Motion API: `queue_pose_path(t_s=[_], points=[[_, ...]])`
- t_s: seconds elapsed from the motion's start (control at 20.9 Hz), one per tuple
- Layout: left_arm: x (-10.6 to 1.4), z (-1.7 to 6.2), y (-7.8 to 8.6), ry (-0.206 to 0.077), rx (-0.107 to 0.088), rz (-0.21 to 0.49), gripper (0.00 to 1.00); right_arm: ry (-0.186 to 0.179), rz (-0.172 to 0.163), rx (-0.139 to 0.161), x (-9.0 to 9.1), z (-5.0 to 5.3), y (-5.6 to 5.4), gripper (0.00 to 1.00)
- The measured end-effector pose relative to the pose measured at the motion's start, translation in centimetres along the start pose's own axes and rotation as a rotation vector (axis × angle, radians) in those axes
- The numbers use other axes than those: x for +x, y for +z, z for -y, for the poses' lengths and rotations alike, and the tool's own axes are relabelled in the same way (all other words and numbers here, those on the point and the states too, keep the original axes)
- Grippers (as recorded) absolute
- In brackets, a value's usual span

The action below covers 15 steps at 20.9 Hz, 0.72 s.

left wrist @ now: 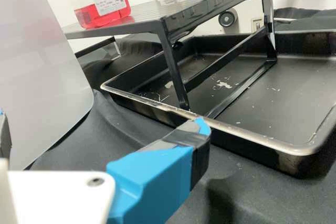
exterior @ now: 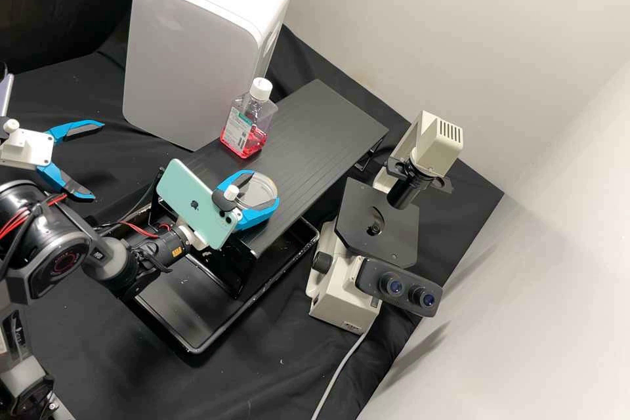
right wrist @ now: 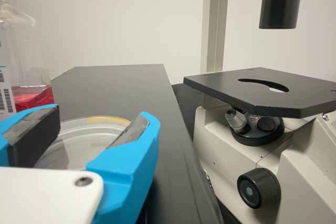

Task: Remove the lid from the petri dish

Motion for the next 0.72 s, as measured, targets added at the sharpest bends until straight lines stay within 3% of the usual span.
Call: queue_pose_path(t_s=[0.05, 0.1, 0.24, 0.43, 0.72], points=[[0.00, 0.00, 0.00, 0.000, 0.000, 0.000, 1.00, 0.000, 0.000, 0.000, 0.00, 0.00, 0.00, 0.00], [0.00, 0.00, 0.00, 0.000, 0.000, 0.000, 1.00, 0.000, 0.000, 0.000, 0.00, 0.00, 0.00, 1.00], [0.00, 0.00, 0.00, 0.000, 0.000, 0.000, 1.00, 0.000, 0.000, 0.000, 0.00, 0.00, 0.00, 1.00], [0.00, 0.00, 0.00, 0.000, 0.000, 0.000, 1.00, 0.000, 0.000, -0.023, 0.00, 0.00, 0.00, 1.00], [0.00, 0.00, 0.00, 0.000, 0.000, 0.000, 1.00, 0.000, 0.000, -0.023, 0.00, 0.00, 0.00, 1.00]])
